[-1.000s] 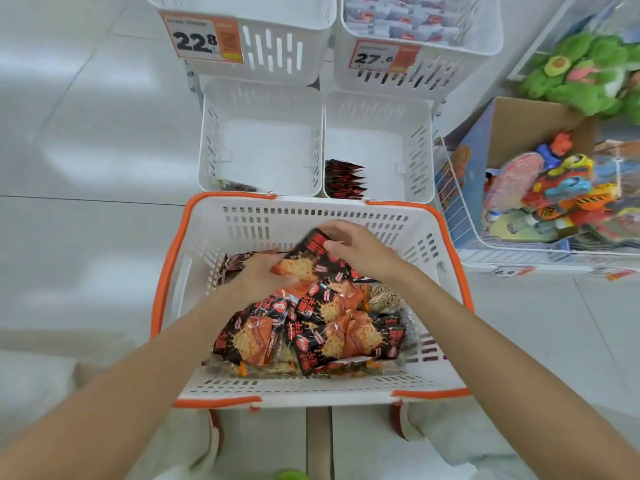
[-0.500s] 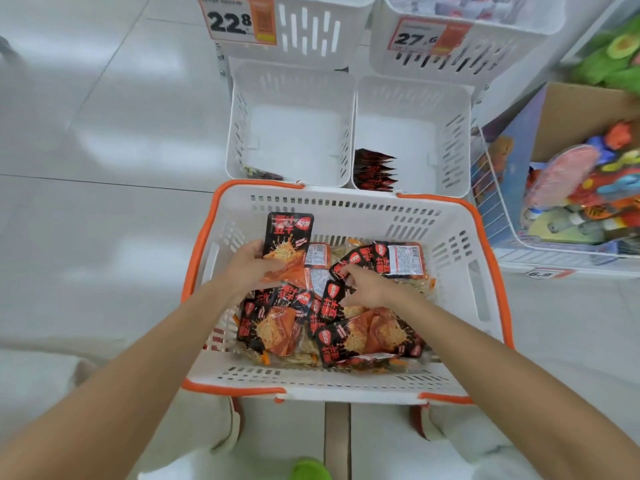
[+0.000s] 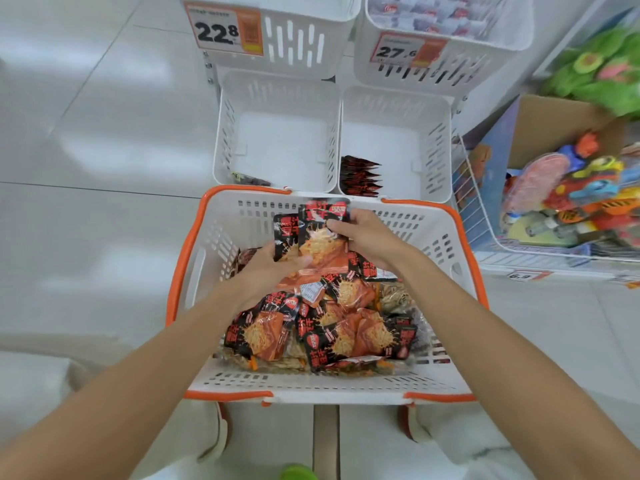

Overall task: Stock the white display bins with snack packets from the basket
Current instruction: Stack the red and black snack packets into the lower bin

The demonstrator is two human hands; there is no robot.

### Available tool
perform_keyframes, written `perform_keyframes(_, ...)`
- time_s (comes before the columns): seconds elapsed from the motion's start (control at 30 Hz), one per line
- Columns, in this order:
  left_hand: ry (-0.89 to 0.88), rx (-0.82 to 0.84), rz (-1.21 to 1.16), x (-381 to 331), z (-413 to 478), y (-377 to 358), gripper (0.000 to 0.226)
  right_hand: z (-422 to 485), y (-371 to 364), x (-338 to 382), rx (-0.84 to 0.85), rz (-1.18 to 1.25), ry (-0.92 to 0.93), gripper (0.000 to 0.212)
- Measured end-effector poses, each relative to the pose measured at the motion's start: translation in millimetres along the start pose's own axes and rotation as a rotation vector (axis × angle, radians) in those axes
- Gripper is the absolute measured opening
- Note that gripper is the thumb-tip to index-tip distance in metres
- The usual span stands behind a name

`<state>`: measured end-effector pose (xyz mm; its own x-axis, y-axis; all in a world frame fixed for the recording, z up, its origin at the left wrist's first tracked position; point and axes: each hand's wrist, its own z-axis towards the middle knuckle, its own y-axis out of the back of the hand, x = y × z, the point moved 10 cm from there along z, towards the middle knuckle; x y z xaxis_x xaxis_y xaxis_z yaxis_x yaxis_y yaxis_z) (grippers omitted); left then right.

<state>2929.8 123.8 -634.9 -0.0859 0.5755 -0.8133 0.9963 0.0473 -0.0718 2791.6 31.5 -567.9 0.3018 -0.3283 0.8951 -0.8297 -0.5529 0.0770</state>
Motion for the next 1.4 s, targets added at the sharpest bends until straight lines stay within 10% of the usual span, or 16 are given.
perform_keyframes(0.3, -0.052, -0.175, -0.037, 13, 4, 34, 0.051, 10, 19, -115, -0.026, -0.592, -0.266, 0.070)
perform_keyframes(0.4, -0.040, -0.190, -0.038, 21, 6, 40, 0.057, 16, 18, -132, -0.022, -0.709, -0.269, 0.055)
perform_keyframes(0.47, -0.036, -0.202, -0.016, 23, 6, 43, 0.050, 15, 11, -131, 0.033, -0.666, -0.251, 0.009)
perform_keyframes(0.8, -0.002, -0.077, -0.150, -11, 1, -2, 0.049, 2, 20, -30, -0.099, 0.348, -0.097, 0.017)
perform_keyframes(1.07, -0.211, -0.025, 0.119, -73, -7, -35, 0.043, -9, 1, -2, -0.075, 0.356, -0.048, 0.066)
perform_keyframes(1.4, -0.342, 0.161, 0.422, -165, 28, -78, 0.051, 7, 65, 51, 0.108, 0.061, 0.019, 0.026)
